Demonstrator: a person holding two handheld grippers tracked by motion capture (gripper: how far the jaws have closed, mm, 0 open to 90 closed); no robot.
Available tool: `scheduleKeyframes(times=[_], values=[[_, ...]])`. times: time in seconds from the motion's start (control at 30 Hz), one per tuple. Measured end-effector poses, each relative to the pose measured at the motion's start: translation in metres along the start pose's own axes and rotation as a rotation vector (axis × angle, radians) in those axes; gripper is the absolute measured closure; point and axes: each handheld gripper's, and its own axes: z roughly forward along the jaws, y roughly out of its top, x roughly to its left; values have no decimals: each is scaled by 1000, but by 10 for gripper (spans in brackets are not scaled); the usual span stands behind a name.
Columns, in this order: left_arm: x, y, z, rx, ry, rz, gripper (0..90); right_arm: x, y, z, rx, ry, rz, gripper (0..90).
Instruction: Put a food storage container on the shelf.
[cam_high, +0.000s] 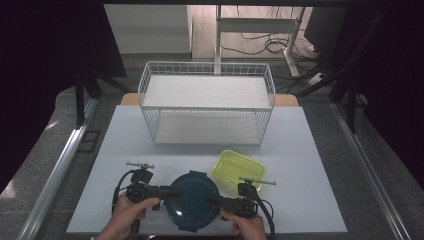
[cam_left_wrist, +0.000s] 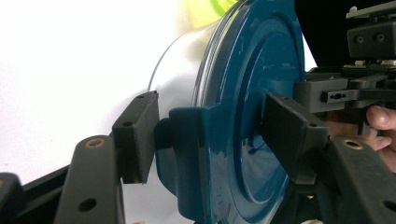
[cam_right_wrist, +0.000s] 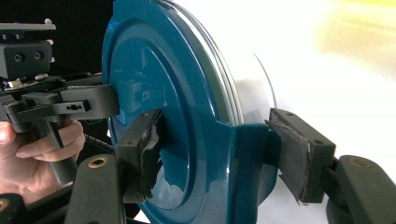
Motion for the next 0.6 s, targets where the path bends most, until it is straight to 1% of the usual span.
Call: scheduleKeyframes(times=[0.07, 0.13, 0.23, 0.4, 0.43, 0.6], values=[[-1, 1, 0, -3, 0, 3, 382, 1, 2, -1, -2, 2, -6, 363], [-2, 2, -1, -10, -2, 5, 382, 2, 5, -2, -5, -6, -32, 361], [-4, 3, -3, -18, -1, 11, 384, 5, 7, -4, -15, -2, -51, 361], [-7, 6, -5, -30, 3, 12, 384, 7, 10, -5, -20, 0, -65, 361], [-7, 6, -5, -39, 2, 11, 385, 8, 11, -5, -21, 0, -69, 361], [-10, 12, -9, -46, 6, 27, 386, 10, 17, -7, -26, 5, -85, 361]])
